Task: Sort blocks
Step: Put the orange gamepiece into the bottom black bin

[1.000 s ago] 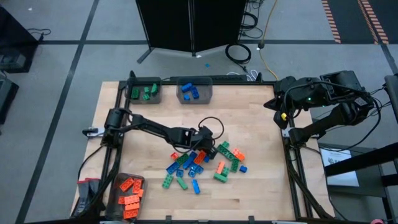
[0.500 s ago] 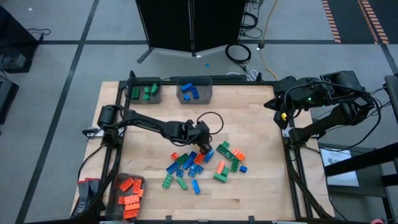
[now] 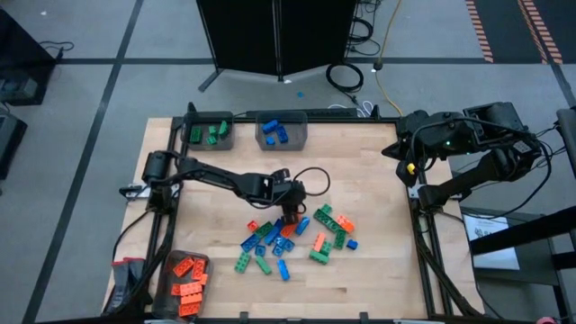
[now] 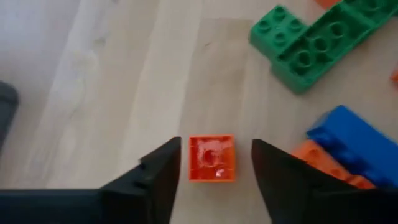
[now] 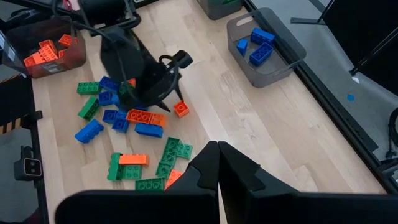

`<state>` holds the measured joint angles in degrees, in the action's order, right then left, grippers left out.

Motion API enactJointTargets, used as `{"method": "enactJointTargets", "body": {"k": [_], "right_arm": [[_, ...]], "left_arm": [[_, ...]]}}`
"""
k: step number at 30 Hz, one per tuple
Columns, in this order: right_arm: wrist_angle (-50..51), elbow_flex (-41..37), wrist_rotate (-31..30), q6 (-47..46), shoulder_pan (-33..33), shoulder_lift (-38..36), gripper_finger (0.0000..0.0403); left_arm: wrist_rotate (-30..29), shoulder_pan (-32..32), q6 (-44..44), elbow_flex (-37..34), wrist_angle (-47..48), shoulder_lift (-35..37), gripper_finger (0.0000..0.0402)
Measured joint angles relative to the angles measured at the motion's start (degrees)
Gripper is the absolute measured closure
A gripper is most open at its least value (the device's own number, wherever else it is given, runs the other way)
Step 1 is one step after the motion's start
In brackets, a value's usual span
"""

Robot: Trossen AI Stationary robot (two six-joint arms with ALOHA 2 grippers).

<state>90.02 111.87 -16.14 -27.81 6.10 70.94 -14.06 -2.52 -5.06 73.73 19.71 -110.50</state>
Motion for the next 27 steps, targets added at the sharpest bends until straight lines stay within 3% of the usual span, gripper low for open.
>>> {"method": "enactJointTargets", "body": {"k": [5, 9, 23, 27], "right_arm": [[0.0, 0.0, 0.0, 0.9, 0.0, 0.0, 0.0403], [0.0, 0.0, 0.0, 1.6, 0.0, 0.0, 0.0403], [0.0, 0.0, 0.2, 1.7, 0.0, 0.0, 0.0403], [0.0, 0.0, 1.5, 2.0, 0.0, 0.0, 0.0403]], "left_arm": [[5.1, 2.0, 0.0, -0.4, 0.0, 0.0, 0.0149], [7.2, 2.4, -0.2, -0.4, -0.1, 0.0, 0.0129], [4.8, 2.6, -4.1, -0.3, -1.6, -6.7, 0.0126], [5.2, 2.8, -6.5, -0.3, -1.6, -7.2, 0.0142]]}}
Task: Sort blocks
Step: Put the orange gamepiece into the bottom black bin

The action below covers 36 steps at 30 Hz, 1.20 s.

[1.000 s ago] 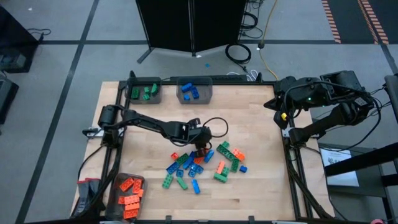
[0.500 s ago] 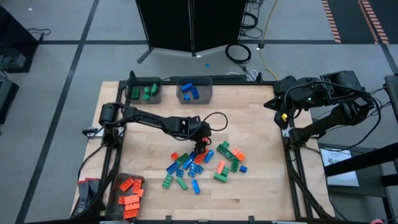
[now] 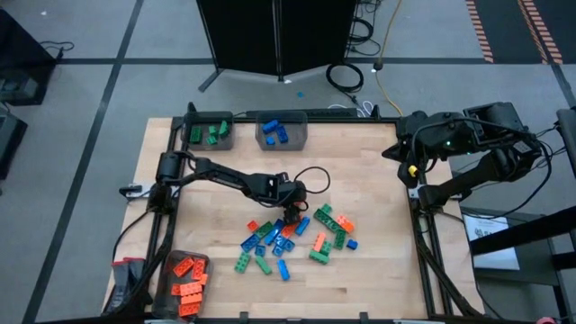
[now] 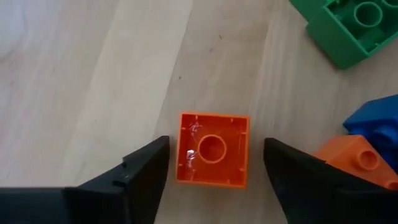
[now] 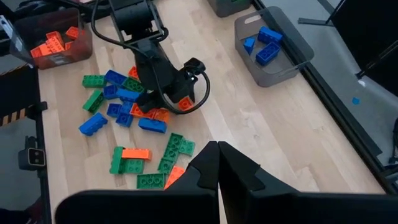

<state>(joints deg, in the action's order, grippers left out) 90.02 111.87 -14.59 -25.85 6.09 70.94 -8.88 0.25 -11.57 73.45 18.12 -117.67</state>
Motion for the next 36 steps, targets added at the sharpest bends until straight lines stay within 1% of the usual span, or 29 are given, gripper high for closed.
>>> {"method": "enactJointTargets", "body": {"k": [3, 9, 10, 16, 19, 22, 25, 28, 32, 36], "right_arm": [[0.0, 0.0, 0.0, 0.0, 0.0, 0.0, 0.0403], [0.0, 0.0, 0.0, 1.0, 0.0, 0.0, 0.0403], [0.0, 0.0, 0.0, 1.0, 0.0, 0.0, 0.0403], [0.0, 0.0, 0.0, 1.0, 0.0, 0.0, 0.0403], [0.0, 0.0, -0.1, 1.0, 0.0, 0.0, 0.0403], [0.0, 0.0, -0.1, 1.0, 0.0, 0.0, 0.0403], [0.0, 0.0, -0.1, 1.2, 0.0, 0.0, 0.0403], [0.0, 0.0, -0.3, 1.3, 0.0, 0.0, 0.0403], [0.0, 0.0, -0.3, 1.2, 0.0, 0.0, 0.0403], [0.0, 0.0, -0.3, 0.4, 0.0, 0.0, 0.0403]], "left_arm": [[-0.2, 0.0, -0.1, 0.0, -0.1, -0.1, 0.0177], [-1.4, -0.1, -0.2, 0.0, 0.1, -0.2, 0.0271], [-1.4, -0.1, -0.5, 0.0, 0.2, -0.2, 0.0279], [-2.1, 0.0, -5.0, 0.0, 2.2, 1.6, 0.0279], [-3.0, -0.1, -6.8, -0.2, 6.3, 4.9, 0.0279], [-2.6, -1.3, -9.6, 0.0, 13.6, 9.6, 0.0279], [-1.1, -3.7, -11.9, -0.1, 24.1, 14.4, 0.0279], [0.4, -7.3, -16.9, 0.0, 35.5, 19.9, 0.0279], [3.9, -15.4, -27.0, 0.0, 49.2, 26.3, 0.0279], [5.9, -26.5, -42.0, 0.0, 57.1, 31.8, 0.0279]]}}
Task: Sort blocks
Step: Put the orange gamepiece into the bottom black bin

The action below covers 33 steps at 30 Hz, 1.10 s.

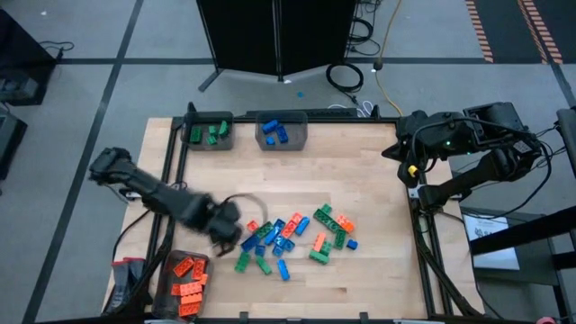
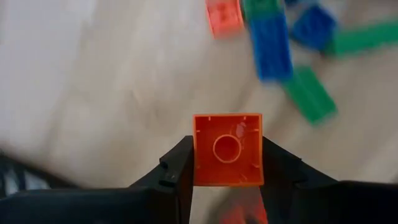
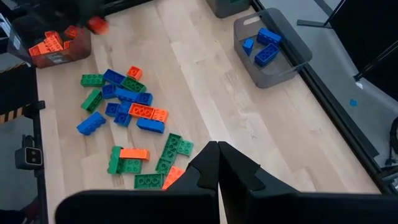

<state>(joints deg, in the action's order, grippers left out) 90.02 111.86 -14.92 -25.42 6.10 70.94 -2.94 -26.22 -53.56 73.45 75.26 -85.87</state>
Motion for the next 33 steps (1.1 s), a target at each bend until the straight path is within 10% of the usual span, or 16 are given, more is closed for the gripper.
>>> {"method": "enactJointTargets", "body": {"k": [11, 24, 33], "right_arm": [[-0.4, 0.0, 0.0, -0.9, 0.0, 0.0, 0.0403], [-0.7, 0.0, 0.0, -0.9, 0.0, 0.0, 0.0403], [-0.6, 0.0, 0.0, -0.9, 0.0, 0.0, 0.0403]], "left_arm": [[3.7, -26.0, -33.7, 0.0, 0.7, 0.2, 0.0279], [4.7, -34.1, -37.2, 0.0, -6.3, -8.0, 0.0274], [9.0, -34.3, -35.9, 0.1, -5.9, -9.7, 0.0103]]}}
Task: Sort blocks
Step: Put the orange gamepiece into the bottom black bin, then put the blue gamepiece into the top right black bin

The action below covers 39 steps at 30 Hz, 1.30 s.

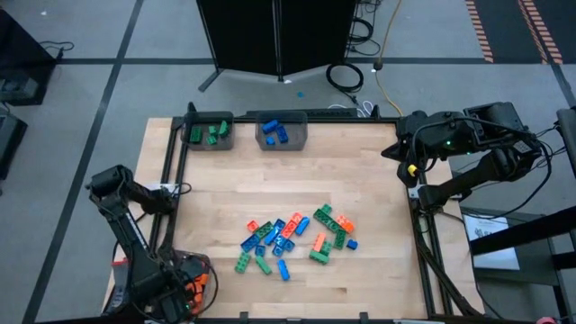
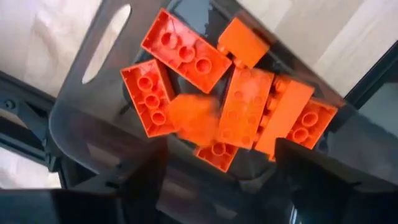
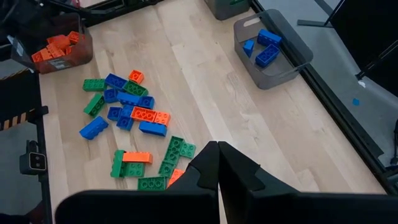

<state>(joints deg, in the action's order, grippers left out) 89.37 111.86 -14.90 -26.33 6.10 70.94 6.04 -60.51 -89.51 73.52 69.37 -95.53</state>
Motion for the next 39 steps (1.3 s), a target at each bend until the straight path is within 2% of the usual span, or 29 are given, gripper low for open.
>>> {"method": "enactJointTargets", "body": {"k": [3, 8, 11, 17, 20, 28, 32, 39], "right_arm": [[0.0, 0.0, 0.0, 0.0, 0.0, 0.0, 0.0403], [0.0, 0.0, 0.0, 0.0, 0.0, 0.0, 0.0403], [0.0, 0.0, 0.0, 0.0, 0.0, 0.0, 0.0403], [0.1, 0.0, 0.0, 0.0, 0.0, 0.0, 0.0403], [0.1, 0.0, 0.0, 0.2, 0.0, 0.0, 0.0403], [0.2, 0.0, 0.0, 0.5, 0.0, 0.0, 0.0403], [0.6, 0.0, 0.0, 0.4, 0.0, 0.0, 0.0403], [0.6, 0.0, 0.0, 0.5, 0.0, 0.0, 0.0403]], "left_arm": [[0.6, 0.3, -0.5, 0.0, 0.5, 0.0, 0.0087], [-0.6, 3.2, -1.5, 0.0, 0.6, 1.3, 0.0084], [-5.8, 5.8, -1.3, 0.0, 1.0, 2.7, 0.0083], [-22.0, 13.0, -1.5, 0.1, 3.4, 4.5, 0.0082], [-26.0, 17.6, 1.0, -0.4, 2.4, 4.3, 0.0084], [-25.4, 27.8, 19.9, -5.6, -13.9, 2.7, 0.0091], [-23.0, 30.5, 24.0, -8.5, -16.3, 2.7, 0.0091], [-17.0, 31.6, 27.3, -13.1, -24.0, 2.7, 0.0091]]}}
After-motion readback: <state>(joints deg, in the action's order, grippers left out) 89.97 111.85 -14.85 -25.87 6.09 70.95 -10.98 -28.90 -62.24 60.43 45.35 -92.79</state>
